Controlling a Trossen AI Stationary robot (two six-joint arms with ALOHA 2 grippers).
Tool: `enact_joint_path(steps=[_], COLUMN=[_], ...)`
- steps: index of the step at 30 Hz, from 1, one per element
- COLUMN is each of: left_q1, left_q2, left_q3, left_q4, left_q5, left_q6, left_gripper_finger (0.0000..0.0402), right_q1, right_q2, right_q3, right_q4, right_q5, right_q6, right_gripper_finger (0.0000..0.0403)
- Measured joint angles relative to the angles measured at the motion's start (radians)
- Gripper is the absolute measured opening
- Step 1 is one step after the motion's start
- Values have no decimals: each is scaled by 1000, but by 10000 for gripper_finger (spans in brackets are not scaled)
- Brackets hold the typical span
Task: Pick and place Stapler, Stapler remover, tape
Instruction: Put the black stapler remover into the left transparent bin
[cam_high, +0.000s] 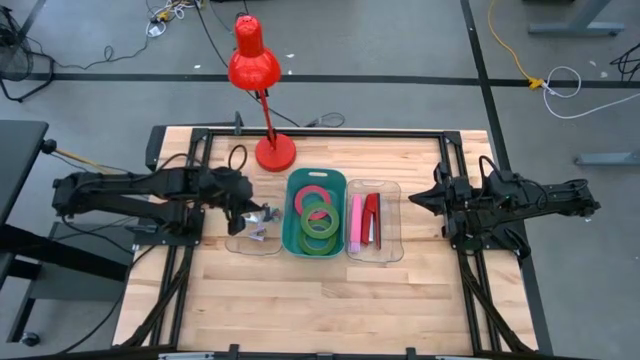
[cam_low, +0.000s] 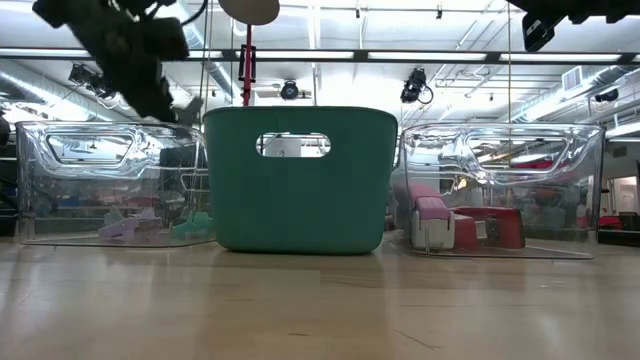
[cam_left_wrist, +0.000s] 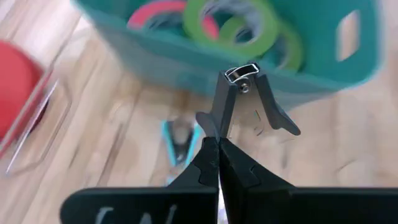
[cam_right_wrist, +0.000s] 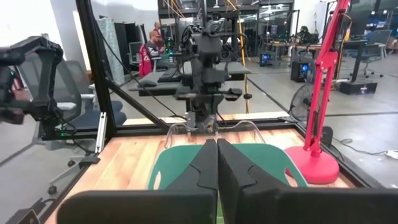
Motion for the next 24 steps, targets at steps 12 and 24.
enact_joint_path(steps=[12, 24], left_q1=[63, 67], left_q2=[0, 0], left_q3=[-74, -74], left_q4=[2, 68], left_q5=[-59, -95], left_q6=[60, 22], left_gripper_finger=[2, 42], right_q1=[0, 0], right_q2=[0, 0], right_q3=[0, 0], right_q4=[0, -4], right_q5=[26, 27], right_q6=[6, 6], right_gripper_finger=[0, 0])
